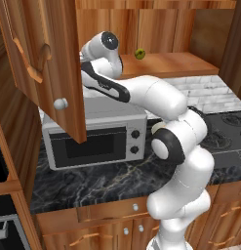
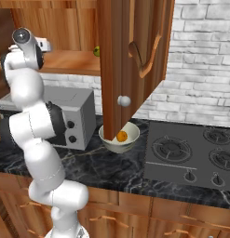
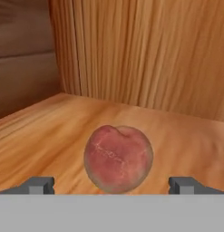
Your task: Open the cabinet. Pick the peach and orange from the cabinet and place them into the bowl. Then close the cabinet.
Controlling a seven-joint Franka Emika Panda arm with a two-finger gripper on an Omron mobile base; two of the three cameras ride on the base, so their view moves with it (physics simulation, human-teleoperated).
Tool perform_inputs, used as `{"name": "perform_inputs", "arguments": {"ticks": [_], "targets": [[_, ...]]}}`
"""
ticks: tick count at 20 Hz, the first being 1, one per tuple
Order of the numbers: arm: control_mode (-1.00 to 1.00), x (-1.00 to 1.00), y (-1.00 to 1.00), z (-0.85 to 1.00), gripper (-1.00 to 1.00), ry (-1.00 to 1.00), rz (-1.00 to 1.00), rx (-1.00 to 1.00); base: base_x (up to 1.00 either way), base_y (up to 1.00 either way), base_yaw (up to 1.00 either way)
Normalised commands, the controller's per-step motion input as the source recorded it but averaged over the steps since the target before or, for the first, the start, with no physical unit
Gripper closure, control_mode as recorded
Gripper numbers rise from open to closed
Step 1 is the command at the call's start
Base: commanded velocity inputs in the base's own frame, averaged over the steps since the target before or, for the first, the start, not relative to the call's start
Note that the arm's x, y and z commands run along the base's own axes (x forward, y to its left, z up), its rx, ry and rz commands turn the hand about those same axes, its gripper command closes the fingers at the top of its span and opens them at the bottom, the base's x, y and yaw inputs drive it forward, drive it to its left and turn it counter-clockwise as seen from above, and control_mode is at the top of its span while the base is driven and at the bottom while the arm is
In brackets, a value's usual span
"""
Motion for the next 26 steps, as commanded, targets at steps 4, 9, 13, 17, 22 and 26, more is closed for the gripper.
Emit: {"name": "perform_inputs", "arguments": {"ticks": [4, 9, 13, 17, 22, 26], "targets": [[-1.0, 0.56, 0.32, -0.28, -1.0, 0.06, 0.0, 0.0, 0.0, 0.0, 0.0], [-1.0, 0.6, 0.32, -0.31, -1.0, 0.0, 0.0, 0.0, 0.0, 0.0, 0.0], [-1.0, 0.11, 0.06, -0.06, 1.0, 0.0, 0.0, 0.0, 0.0, 0.0, 0.0], [-1.0, -0.34, -0.08, -0.04, 1.0, 0.0, 0.0, 0.0, 0.0, 0.0, 0.0], [-1.0, -0.97, -0.46, -0.01, 1.0, -0.06, -0.03, 0.03, 0.0, 0.0, 0.0], [-1.0, -1.0, -0.7, 0.28, 1.0, -0.14, -0.06, 0.16, 0.0, 0.0, 0.0]]}}
